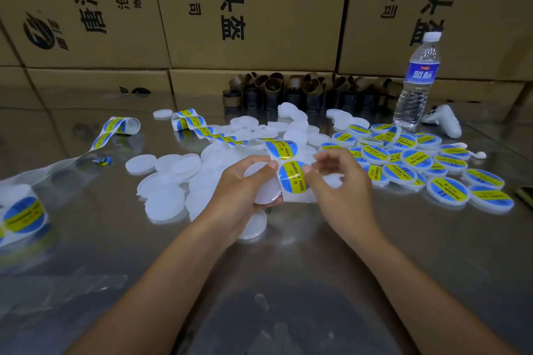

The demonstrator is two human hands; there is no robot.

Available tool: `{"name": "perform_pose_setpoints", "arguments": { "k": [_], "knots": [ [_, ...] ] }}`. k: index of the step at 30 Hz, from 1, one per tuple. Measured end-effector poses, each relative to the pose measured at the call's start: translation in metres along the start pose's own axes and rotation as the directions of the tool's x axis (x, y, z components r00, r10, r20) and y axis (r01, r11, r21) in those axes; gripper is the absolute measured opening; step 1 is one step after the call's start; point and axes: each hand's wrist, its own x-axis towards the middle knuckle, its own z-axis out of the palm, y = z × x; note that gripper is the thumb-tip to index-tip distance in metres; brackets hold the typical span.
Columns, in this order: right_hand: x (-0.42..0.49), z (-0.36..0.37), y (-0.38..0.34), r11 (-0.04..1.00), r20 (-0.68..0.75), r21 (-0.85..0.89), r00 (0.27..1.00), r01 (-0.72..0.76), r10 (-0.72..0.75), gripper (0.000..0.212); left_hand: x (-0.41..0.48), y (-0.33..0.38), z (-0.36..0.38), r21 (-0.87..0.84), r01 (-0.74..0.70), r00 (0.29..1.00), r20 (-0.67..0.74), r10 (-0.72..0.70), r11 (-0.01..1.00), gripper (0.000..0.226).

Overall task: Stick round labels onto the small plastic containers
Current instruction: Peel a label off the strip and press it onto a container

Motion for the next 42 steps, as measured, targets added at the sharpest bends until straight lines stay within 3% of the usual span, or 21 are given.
{"name": "perform_pose_setpoints", "arguments": {
  "k": [2,4,11,20,23,28,32,42],
  "knots": [
    [-0.0031,0.0013,0.0013,0.93,-0.018,-0.268,0.964,0.252,-0.266,0.019,-0.0003,0.0002,-0.0004,0.017,0.008,1.0,0.003,-0.008,1.0,0.019],
    [-0.0037,0.0014,0.003,0.881,0.04,-0.331,0.938,0.338,-0.345,0.024,-0.0005,-0.0005,-0.0003,0.05,0.009,1.0,0.008,-0.01,0.999,0.023],
    [-0.0023,0.0023,0.005,0.895,0.106,-0.287,0.94,0.341,-0.324,0.025,0.0003,-0.0021,-0.0027,0.07,0.028,0.998,0.057,-0.032,0.997,0.015],
    [-0.0036,0.0011,0.0028,0.937,0.138,-0.188,0.953,0.294,-0.271,0.012,0.0003,-0.0032,-0.0026,0.077,0.018,0.997,0.078,-0.024,0.997,0.005],
    [-0.0032,0.0023,0.003,0.941,0.127,-0.175,0.955,0.289,-0.27,0.013,-0.0007,-0.0028,-0.0024,0.1,0.015,0.996,0.084,-0.024,0.995,0.011],
    [-0.0043,0.0026,0.0023,0.916,0.129,-0.208,0.938,0.344,-0.322,0.016,0.001,-0.0031,-0.0029,0.051,0.048,0.995,0.084,-0.052,0.998,0.01],
    [-0.0054,0.002,0.0004,0.87,0.141,-0.231,0.9,0.436,-0.413,0.014,0.0025,-0.0027,-0.0032,-0.036,0.069,0.991,0.12,-0.065,0.997,0.029],
    [-0.0049,0.0008,0.0026,0.823,0.199,-0.26,0.862,0.505,-0.466,0.016,0.0054,-0.0027,-0.0059,-0.116,0.204,0.97,0.156,-0.185,0.972,0.027]
  ]
}}
